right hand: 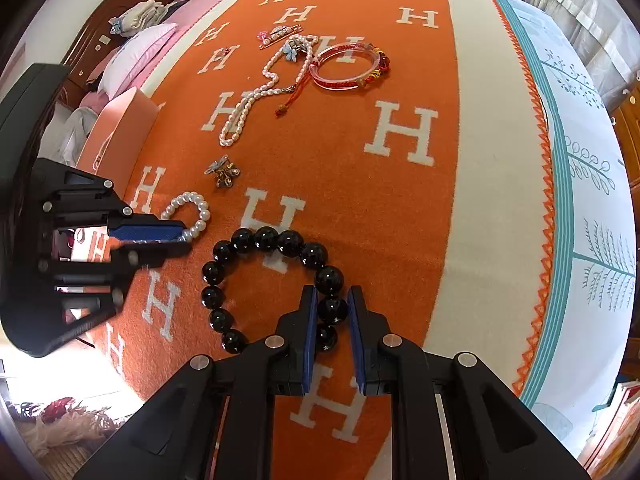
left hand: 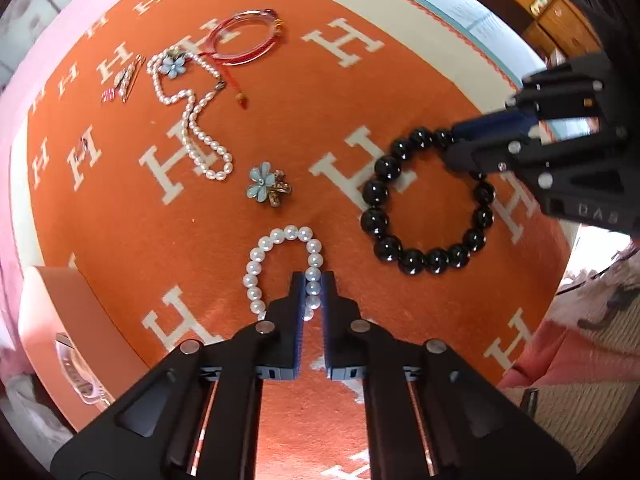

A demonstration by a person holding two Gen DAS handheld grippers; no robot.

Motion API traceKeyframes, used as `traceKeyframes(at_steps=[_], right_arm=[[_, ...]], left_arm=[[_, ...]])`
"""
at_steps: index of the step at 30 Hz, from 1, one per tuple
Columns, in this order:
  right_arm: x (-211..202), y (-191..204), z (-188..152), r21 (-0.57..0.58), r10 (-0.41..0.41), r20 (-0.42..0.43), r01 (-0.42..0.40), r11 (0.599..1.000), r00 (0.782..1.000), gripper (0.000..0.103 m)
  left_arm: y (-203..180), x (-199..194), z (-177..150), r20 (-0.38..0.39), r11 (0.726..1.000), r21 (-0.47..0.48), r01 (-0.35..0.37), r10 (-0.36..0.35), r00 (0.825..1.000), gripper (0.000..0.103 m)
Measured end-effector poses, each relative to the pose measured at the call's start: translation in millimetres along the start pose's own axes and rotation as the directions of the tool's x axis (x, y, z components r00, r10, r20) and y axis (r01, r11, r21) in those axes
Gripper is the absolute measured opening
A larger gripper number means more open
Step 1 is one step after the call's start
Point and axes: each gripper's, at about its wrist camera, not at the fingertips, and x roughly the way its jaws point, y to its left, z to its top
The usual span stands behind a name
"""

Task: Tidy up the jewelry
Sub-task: 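Lift the pearl necklace in the left tool and the bracelet in the right tool toward the tray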

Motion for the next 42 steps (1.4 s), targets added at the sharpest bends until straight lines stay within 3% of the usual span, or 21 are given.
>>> traceKeyframes(at_steps=[3,7,16,22,25,29,33,37,42], right_arm=[[-1.2,-3.3,-0.6,0.007,0.014,0.002,-0.014,1.0,1.0,0.015],[-2.1,-7.3,-1.4,0.015,0.031,0.003,-0.031,0.999,1.0,0.015],[-13.3,-7.8,-5.0,0.015,0.057,0.007,-0.057,0.998,0.998,0.015],[-44.5,3.5,2.0,-0.002,0.102,0.057,-0.102,0.995,0.993,0.015],[-62.9,17.8,9.7,-0.031,0.129,0.087,-0.126,0.992,0.988,0.015],[-83.3,45.0,22.7,-0.09,0.164,0.114,-0.154,0.984,0.98,0.015],[-101.8,79.9,41.3,-0.16,0.205,0.128,-0.184,0.97,0.97,0.015],[-119.0,116.8,64.6,-0.226,0.242,0.148,-0.206,0.952,0.959,0.015],[-136.5,159.7,99.1,-0.29,0.293,0.169,-0.236,0.927,0.941,0.015]], left_arm=[[19.3,-4.9,1.8,0.011,0.994,-0.099,0.055,-0.054,0.998,0.005],[33.4,-26.9,0.0,0.079,0.977,-0.186,0.102,-0.088,0.993,0.005],[31.9,-90.0,-8.2,0.211,0.952,-0.281,0.123,-0.064,0.975,0.005],[21.2,-123.5,-32.8,0.274,0.915,-0.392,0.094,0.019,0.961,0.005],[32.4,-143.2,-50.5,0.251,0.866,-0.499,0.036,0.104,0.962,0.005],[59.3,-163.5,-74.7,0.196,0.752,-0.658,-0.03,0.209,0.958,0.005],[83.7,-179.9,-98.1,0.193,0.667,-0.744,-0.038,0.269,0.944,0.005],[102.1,-191.8,-117.1,0.19,0.618,-0.785,-0.048,0.314,0.93,0.005],[118.1,-199.2,-132.4,0.191,0.58,-0.813,-0.051,0.349,0.918,0.005]])
